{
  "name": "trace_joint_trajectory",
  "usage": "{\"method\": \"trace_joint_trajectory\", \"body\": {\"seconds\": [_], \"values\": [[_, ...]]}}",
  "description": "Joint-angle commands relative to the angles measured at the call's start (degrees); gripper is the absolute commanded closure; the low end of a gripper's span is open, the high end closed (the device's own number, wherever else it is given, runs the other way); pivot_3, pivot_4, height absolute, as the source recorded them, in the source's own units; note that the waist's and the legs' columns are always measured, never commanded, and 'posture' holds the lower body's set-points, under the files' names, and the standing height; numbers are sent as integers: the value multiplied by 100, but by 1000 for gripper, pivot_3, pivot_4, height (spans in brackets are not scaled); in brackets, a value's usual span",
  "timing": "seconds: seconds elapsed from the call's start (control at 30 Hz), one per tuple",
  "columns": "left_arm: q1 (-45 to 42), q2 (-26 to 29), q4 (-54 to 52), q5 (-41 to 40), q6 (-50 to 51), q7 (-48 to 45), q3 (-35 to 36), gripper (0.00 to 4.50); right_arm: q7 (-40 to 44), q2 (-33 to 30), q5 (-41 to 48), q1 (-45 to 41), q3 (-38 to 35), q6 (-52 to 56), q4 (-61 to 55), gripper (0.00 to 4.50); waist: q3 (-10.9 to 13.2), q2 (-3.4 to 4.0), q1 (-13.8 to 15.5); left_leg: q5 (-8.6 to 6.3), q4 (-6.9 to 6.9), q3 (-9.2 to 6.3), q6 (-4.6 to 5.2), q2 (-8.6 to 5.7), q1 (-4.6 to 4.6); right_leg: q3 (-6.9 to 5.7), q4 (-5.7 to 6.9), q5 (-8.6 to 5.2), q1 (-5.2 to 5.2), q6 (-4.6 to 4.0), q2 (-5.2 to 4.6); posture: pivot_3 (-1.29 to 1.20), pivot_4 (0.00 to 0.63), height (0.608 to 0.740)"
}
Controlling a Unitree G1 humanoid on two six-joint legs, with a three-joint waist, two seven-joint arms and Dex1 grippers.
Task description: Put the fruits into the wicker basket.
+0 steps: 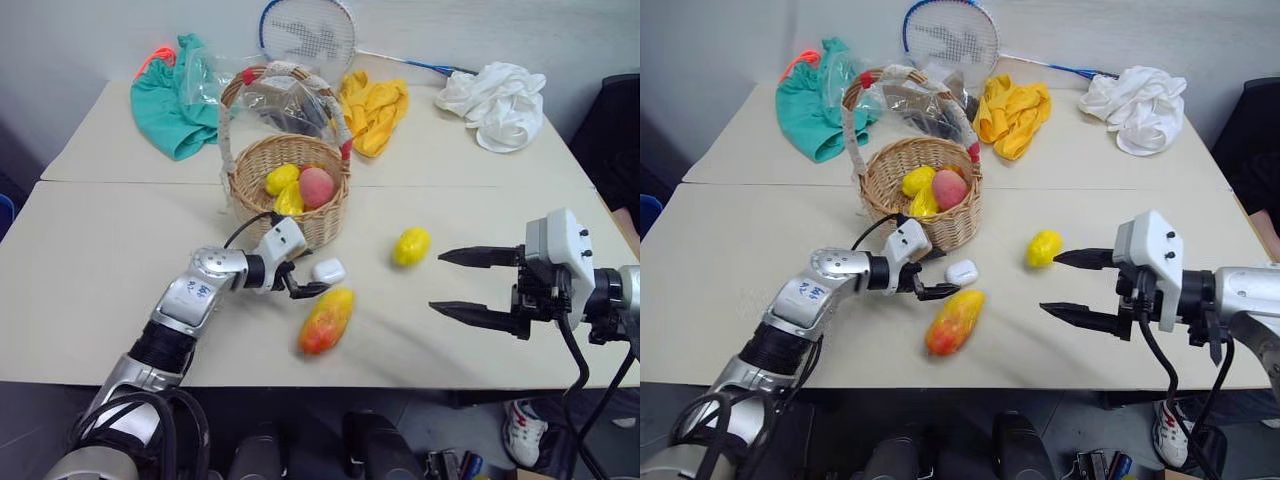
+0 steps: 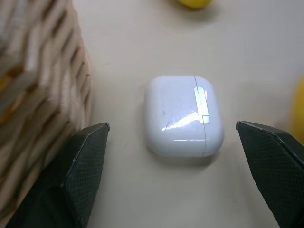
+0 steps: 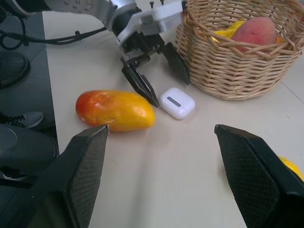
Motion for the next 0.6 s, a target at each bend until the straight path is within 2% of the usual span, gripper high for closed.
{"method": "trace_joint_trajectory", "body": {"seconds": [0.03,0.23,0.33,0.5,0.6], "values": [[-144,-117,29,119,-154,-5,44,0,-98,-29,203,42,-314,43,-211,842,0,0,6,0,0,-2,0,0,0,-1,0,0,0,0,0,0,150,740],[-129,-456,282,158,-85,50,85,0,-269,-26,324,-33,-292,98,-197,842,0,-1,10,1,3,-4,4,-2,-2,-3,0,1,1,2,-3,0,150,740],[-133,-554,368,187,-68,72,120,641,-294,-58,332,-110,-236,84,-152,869,0,-1,7,1,4,-4,5,-3,-2,-2,1,1,2,3,-3,0,150,740],[-50,-477,214,169,9,-71,116,2160,-292,-76,267,-227,-147,39,-36,869,0,-1,7,2,4,-6,6,-3,-2,-3,2,1,2,4,-4,0,150,740],[122,-250,-98,118,90,-249,154,2174,-280,-51,224,-324,-40,-3,16,869,0,-1,-17,3,4,-6,5,-3,-2,-3,2,2,2,4,-3,0,150,740]]}}
